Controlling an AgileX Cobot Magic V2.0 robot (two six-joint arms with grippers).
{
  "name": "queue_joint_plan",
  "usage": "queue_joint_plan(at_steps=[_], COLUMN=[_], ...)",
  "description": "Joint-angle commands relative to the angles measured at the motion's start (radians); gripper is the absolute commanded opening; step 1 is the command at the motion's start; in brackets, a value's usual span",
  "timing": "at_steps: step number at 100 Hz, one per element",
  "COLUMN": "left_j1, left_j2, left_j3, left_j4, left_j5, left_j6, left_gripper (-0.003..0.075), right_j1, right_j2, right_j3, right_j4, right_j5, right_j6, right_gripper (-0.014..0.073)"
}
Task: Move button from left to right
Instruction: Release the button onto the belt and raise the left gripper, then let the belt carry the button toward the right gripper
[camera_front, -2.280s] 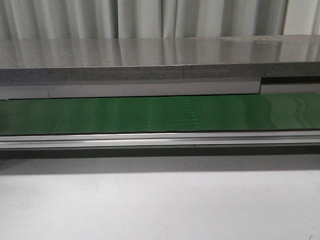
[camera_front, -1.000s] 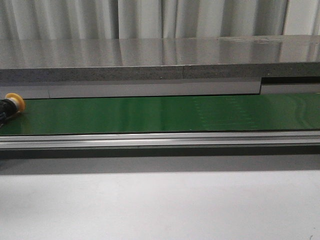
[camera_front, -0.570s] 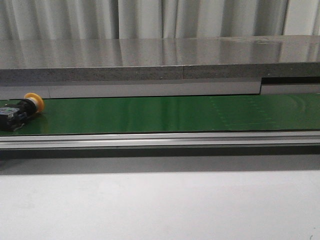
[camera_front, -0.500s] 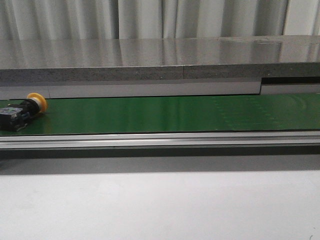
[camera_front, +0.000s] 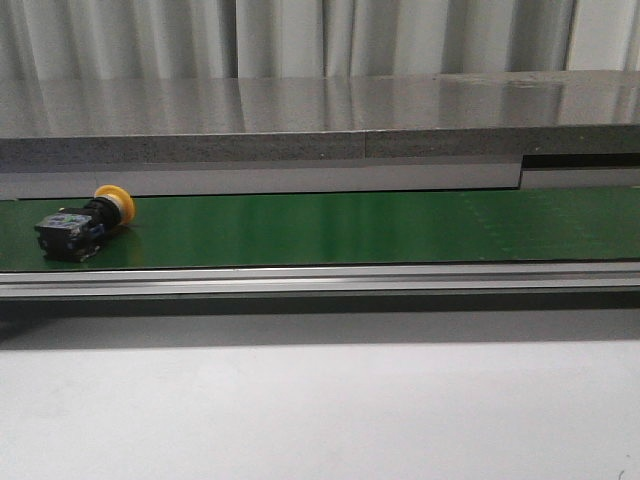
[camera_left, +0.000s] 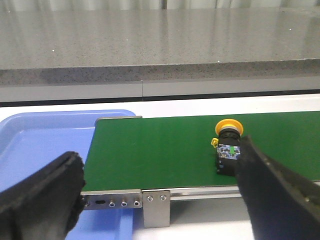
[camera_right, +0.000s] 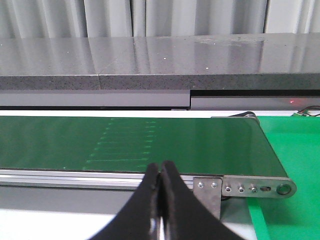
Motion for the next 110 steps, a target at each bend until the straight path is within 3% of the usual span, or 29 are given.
queue_joint_plan(at_steps=[1,38,84,110], left_j1=[-0.007,-0.007,-0.007,-0.007], left_j2=[0.004,0.004,0.004,0.004], left_j3=[-0.030,-0.030,-0.030,-0.030], left_j4=[-0.011,-0.011,-0.011,-0.011], left_j5=[-0.094,-0.107,-0.107,-0.107], left_j6=[0.000,0.000,0.000,0.000], left_gripper=[0.0482,-0.0022,-0.0020,-0.0020], right_j1=[-0.002,-0.002,-0.002,-0.002], right_j2=[-0.020,-0.020,-0.020,0.037], right_j3=[-0.015,-0.015,-0.018,-0.129], right_j4=[-0.008,-0.008,-0.008,0.000], right_j5=[-0.086,-0.086,-0.135,-0.057], right_j6=[-0.004,-0.004,-0.004,-0.004], right_gripper=[-0.0067,-0.0067,-0.0067,-0.0067])
